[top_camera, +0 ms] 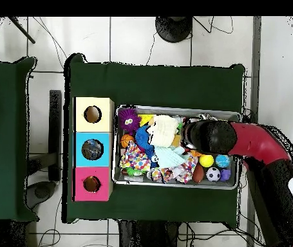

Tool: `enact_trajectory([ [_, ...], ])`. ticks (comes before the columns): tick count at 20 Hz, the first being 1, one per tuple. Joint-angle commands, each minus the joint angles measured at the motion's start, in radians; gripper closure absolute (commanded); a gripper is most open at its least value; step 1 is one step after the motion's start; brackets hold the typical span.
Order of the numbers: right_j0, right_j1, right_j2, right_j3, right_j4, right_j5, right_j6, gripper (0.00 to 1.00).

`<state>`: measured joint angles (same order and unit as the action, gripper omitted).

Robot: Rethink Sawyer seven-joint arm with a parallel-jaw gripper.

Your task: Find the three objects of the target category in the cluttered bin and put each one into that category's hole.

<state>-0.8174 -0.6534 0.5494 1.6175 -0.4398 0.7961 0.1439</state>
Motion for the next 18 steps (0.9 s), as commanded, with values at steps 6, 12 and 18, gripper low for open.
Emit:
enact_trajectory([
  [6, 0.035, 0.086, 0.006, -0.1, -0.037, 0.052, 0.045, 0.0],
  [12, 0.049, 0.121, -0.008, -0.113, -0.041, 0.047, 0.063, 0.0],
  [18, 0.047, 0.126, -0.02, -0.098, -0.051, 0.055, 0.054, 0.0],
])
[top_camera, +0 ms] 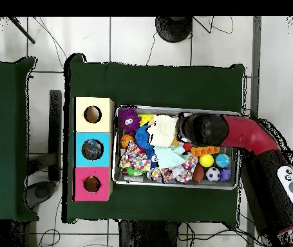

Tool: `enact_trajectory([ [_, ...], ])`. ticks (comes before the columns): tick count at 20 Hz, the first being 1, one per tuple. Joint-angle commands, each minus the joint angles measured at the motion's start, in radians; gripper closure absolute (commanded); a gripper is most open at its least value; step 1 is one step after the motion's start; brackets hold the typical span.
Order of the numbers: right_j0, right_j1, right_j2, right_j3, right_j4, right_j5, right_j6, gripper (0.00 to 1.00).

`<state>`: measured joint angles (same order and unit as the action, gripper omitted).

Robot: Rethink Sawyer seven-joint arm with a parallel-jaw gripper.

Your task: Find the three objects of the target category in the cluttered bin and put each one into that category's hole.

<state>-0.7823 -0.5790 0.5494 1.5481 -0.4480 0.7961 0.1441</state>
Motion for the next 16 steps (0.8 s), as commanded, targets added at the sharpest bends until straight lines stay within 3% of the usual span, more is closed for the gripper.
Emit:
enact_trajectory([
  [1, 0.014, 0.057, -0.023, -0.033, -0.046, 0.056, 0.054, 0.0],
  [9, 0.048, 0.071, -0.084, -0.084, -0.053, 0.108, 0.095, 0.0],
  [16, 0.068, 0.074, -0.119, -0.077, -0.046, 0.106, 0.132, 0.0],
])
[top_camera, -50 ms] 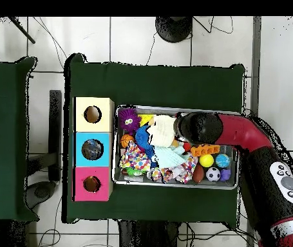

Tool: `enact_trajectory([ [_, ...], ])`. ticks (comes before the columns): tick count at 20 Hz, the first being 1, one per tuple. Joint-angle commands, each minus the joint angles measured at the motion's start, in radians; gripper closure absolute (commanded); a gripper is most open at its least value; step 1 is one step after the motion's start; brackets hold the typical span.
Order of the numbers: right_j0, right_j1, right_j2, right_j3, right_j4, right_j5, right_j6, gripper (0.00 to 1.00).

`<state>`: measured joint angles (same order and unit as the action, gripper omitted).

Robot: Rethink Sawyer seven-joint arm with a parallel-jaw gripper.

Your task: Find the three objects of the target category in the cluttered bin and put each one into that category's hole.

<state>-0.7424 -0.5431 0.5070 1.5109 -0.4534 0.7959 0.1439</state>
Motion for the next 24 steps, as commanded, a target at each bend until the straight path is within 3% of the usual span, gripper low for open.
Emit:
enact_trajectory([
  [1, 0.03, 0.035, -0.081, -0.035, -0.039, 0.108, 0.136, 0.0],
  [9, 0.041, 0.025, -0.117, 0.008, -0.023, 0.096, 0.152, 0.0],
  [24, 0.068, 0.115, -0.153, 0.011, 0.0, 0.082, 0.173, 0.0],
])
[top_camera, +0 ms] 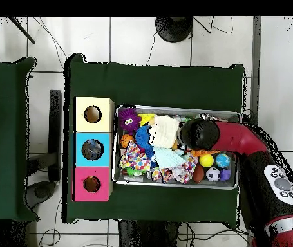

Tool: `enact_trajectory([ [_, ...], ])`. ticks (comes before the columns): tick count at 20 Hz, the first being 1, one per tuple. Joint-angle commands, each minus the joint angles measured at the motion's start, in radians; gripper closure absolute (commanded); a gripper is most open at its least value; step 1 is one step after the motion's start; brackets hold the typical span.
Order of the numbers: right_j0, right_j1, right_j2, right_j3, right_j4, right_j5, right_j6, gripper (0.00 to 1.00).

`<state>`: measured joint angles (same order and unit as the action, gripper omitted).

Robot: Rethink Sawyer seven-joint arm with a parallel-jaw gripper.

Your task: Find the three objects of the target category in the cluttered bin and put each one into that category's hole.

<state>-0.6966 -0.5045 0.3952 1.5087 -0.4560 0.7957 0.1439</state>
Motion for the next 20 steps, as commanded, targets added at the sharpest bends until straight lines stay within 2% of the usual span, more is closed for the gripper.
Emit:
enact_trajectory([
  [1, 0.026, 0.078, -0.042, 0.015, 0.007, 0.085, 0.178, 0.0],
  [15, 0.057, -0.018, -0.075, 0.011, 0.062, 0.202, 0.189, 0.0],
  [20, 0.063, -0.028, -0.076, 0.015, 0.069, 0.206, 0.19, 0.0],
])
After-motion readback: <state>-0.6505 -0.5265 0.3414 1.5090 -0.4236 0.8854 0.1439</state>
